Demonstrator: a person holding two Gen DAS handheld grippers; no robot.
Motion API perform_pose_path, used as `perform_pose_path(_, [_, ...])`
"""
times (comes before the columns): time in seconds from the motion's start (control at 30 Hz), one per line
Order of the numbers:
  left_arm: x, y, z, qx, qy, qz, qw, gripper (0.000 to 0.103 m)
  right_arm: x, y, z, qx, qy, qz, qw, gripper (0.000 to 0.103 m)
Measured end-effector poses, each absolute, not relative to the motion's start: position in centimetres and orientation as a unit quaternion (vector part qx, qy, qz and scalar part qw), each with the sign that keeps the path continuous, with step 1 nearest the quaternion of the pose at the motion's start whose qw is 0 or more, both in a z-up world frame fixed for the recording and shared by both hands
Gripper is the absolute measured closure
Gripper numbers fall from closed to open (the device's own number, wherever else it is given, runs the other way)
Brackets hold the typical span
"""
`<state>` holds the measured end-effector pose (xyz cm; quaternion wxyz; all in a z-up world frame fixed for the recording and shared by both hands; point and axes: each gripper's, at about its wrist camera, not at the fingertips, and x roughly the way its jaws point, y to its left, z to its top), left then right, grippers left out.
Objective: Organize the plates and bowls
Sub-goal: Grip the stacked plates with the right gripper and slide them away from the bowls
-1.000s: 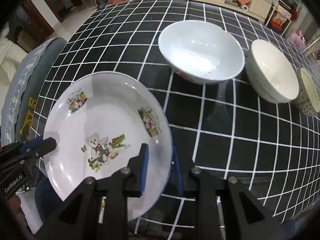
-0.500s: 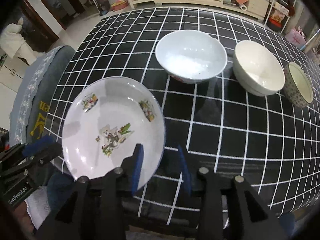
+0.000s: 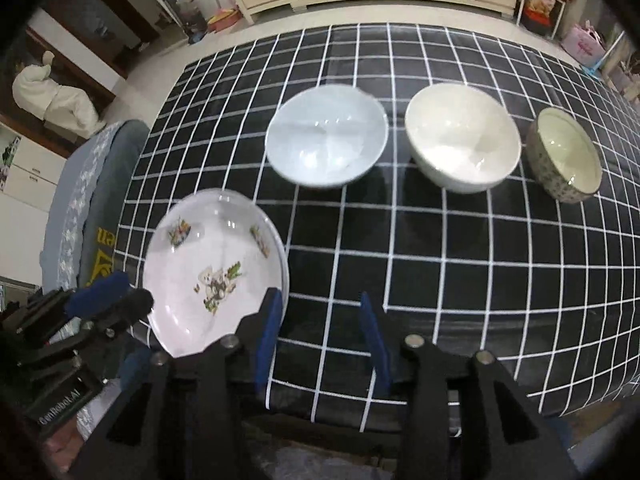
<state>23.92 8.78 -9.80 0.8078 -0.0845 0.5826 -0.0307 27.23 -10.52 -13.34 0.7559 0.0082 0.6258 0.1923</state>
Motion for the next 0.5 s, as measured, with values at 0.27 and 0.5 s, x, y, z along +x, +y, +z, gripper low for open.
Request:
perform_pose_path(0.27, [28.3,7.5,-9.4,-0.085,0.593,-0.042,0.8,0.068,30.7,-11.0,-11.0,0.007,0.616,0.193,0.763,0.058])
perform_pose_path(0.5, [32.7,7.8,-10.2,-0.096,0.598,-0.049,0.794,0.068,34.4,-10.8,-11.4,0.011,0.621,0.191,0.76,0.058])
